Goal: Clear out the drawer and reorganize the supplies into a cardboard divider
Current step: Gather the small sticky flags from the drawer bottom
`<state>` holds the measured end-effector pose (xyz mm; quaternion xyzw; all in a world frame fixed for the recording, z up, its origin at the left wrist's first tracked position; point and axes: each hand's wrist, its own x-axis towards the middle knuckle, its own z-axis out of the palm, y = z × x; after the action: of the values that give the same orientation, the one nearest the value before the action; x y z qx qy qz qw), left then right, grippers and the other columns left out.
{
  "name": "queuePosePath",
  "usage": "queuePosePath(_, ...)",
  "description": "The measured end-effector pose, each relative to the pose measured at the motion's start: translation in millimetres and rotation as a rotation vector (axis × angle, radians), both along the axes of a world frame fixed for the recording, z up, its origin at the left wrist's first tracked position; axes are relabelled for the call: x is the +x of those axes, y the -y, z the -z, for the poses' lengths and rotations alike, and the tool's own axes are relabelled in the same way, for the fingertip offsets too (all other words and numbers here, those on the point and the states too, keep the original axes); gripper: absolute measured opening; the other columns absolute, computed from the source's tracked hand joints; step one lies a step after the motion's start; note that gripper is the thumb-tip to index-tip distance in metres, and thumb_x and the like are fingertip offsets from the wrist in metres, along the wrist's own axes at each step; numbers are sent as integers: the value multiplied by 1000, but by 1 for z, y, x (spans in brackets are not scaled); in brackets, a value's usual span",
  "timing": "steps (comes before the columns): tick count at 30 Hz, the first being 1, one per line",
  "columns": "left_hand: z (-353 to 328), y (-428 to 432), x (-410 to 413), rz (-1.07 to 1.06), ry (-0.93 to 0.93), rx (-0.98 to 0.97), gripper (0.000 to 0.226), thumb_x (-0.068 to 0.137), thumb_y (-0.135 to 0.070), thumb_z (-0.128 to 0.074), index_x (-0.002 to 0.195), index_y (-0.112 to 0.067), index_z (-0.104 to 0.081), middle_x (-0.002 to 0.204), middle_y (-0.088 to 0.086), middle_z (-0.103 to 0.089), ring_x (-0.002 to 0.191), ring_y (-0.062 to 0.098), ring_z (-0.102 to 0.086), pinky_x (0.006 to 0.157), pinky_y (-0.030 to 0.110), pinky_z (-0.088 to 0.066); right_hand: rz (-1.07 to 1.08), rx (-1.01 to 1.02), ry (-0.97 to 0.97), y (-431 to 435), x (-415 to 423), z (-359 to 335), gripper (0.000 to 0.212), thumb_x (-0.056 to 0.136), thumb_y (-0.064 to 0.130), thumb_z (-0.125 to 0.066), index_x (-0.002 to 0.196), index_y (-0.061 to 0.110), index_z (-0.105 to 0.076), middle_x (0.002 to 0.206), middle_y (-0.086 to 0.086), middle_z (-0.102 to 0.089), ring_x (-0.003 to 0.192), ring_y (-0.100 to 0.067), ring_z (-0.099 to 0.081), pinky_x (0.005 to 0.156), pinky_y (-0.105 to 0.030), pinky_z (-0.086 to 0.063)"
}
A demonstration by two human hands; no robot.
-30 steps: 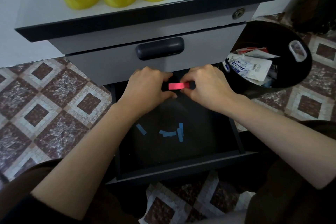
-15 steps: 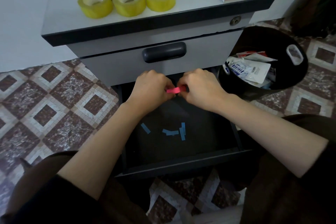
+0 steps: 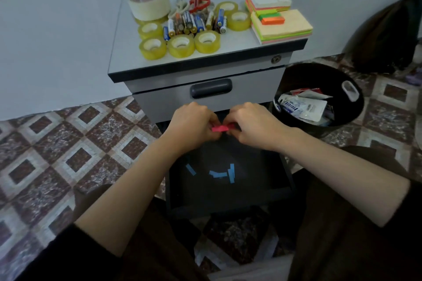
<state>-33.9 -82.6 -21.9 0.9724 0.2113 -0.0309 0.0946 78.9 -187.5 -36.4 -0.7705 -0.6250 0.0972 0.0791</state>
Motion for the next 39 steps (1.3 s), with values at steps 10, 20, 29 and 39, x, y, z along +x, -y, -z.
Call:
queuePosePath(10, -58, 16, 19, -34, 135, -48, 24, 80, -39, -66, 101, -27, -73, 85, -3, -71, 86, 15, -61, 71, 26, -44, 78, 147, 18, 23, 23, -56, 26, 90, 26, -58, 112, 18, -68, 104, -3, -61, 97, -23, -55, 71, -28, -33)
queuePosePath(20, -81, -2, 71, 9, 440, -246, 30, 81, -31, -70, 106, -15, -71, 100, 1, -71, 86, 11, -64, 82, 28, -50, 202, 206, 52, 22, 87, -104, 25, 88, 22, -62, 111, 16, -70, 102, -3, -64, 94, -21, -55, 70, -25, -31)
queuePosePath(29, -42, -23, 112, -67, 335, -178, 41, 93, -19, -52, 133, -12, -51, 145, 1, -42, 133, 14, -37, 105, 18, -23, 351, 116, 92, -8, 158, -119, 26, 88, 23, -64, 113, 19, -68, 114, -4, -66, 107, -22, -55, 86, -30, -40)
queuePosePath(39, -16, -26, 113, -75, 464, -162, 46, 90, -15, -57, 135, -11, -48, 141, -1, -45, 133, 11, -35, 100, 6, -13, 310, 38, 172, -33, 163, -106, 27, 90, 24, -59, 116, 19, -65, 114, -5, -62, 105, -22, -52, 73, -25, -34)
